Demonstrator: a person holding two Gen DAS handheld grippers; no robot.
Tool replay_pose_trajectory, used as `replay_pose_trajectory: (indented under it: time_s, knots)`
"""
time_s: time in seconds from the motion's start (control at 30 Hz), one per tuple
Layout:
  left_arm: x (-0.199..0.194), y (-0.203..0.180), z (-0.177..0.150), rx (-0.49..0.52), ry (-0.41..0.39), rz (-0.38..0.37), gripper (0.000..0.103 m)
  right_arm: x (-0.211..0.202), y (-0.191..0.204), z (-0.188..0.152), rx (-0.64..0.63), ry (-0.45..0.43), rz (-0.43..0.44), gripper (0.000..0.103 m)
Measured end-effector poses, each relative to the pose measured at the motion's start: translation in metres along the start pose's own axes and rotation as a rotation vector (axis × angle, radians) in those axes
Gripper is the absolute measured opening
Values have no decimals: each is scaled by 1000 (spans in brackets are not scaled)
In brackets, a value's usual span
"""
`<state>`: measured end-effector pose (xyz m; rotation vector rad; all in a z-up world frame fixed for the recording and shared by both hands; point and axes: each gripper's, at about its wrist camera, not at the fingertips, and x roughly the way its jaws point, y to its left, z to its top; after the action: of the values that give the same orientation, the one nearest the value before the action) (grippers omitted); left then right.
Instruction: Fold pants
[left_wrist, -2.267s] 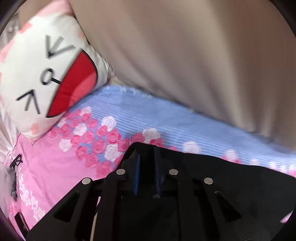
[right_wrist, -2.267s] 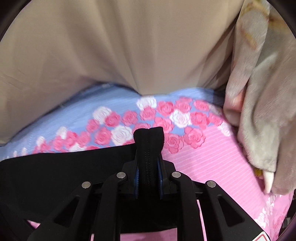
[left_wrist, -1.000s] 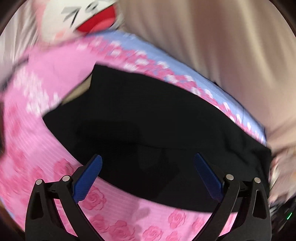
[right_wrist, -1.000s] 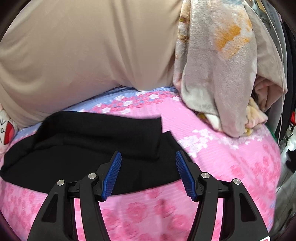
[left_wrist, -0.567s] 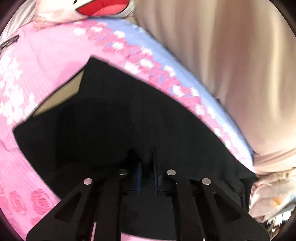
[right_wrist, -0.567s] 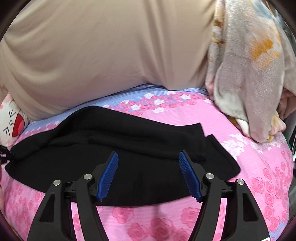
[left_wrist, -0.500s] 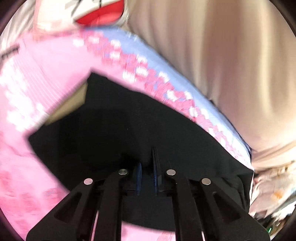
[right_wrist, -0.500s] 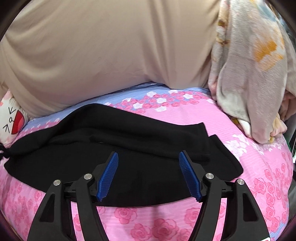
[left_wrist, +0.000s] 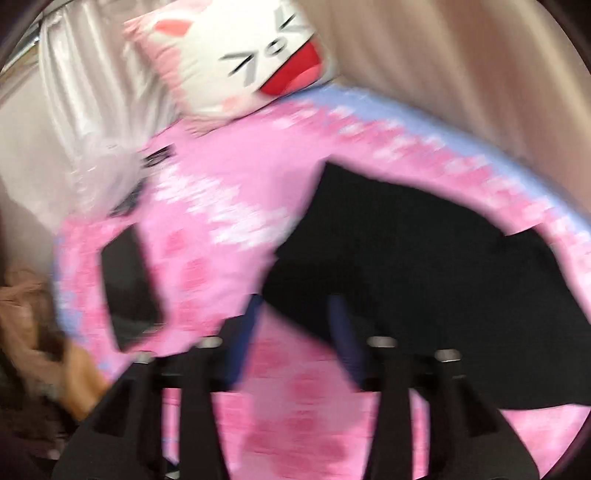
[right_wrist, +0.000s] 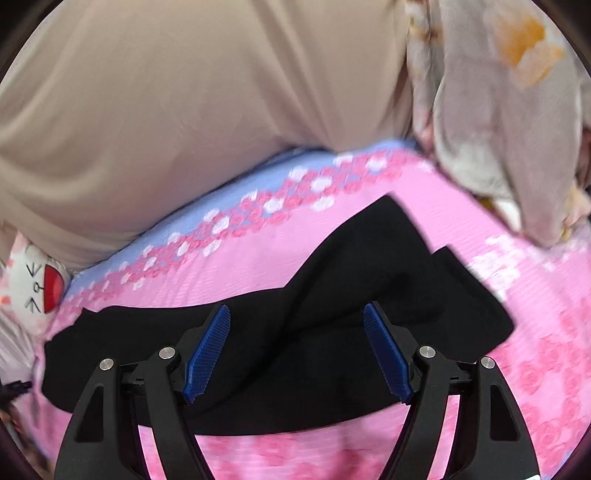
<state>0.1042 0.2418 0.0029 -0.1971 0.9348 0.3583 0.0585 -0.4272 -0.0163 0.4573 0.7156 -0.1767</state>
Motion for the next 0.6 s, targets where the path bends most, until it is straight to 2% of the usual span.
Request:
replay_pose_trajectory:
  time_s: [0.03, 0.07, 0.1, 0.2, 0.3, 0.33, 0.37, 0.4, 0.43, 0.47, 0.53, 0.57, 0.6]
  knots:
    - [-9, -8, 1, -5, -17, -61, 78, 5, 3, 1, 12, 31, -4, 73]
    - [-17, -17, 2, -2, -32, -111, 83, 12, 5, 1, 27, 63, -27, 73]
    - [-25, -36, 1, 30, -55, -154, 83, 18, 5, -1, 63, 91, -39, 73]
    - [-37, -89, -10, 158, -92, -205, 83, 37, -5, -2, 215, 119, 11, 73]
    - [-42, -125, -23, 228, -87, -247, 83, 67, -8, 9, 279, 156, 10, 74]
    - [-40, -133, -26, 242, -76, -269, 83, 77, -6, 13, 267, 169, 7, 67]
    - [-39, -143, -32, 253, -60, -296, 83, 88, -1, 18, 229, 177, -23, 22]
    - [-40, -151, -34, 259, -52, -312, 83, 90, 2, 23, 203, 177, -69, 10]
    - [-42, -158, -38, 265, -47, -326, 83, 82, 4, 29, 198, 156, -52, 11]
    - [-43, -161, -39, 266, -48, -331, 83, 59, 4, 34, 223, 91, 37, 10]
    - [-48, -167, -47, 285, -60, -331, 84, 13, 5, 40, 212, -22, 151, 10]
    - [-50, -172, -52, 307, -68, -321, 85, -10, 4, 39, 199, -71, 173, 10]
    - [-50, -176, -56, 324, -74, -311, 85, -30, -3, 33, 195, -101, 158, 10]
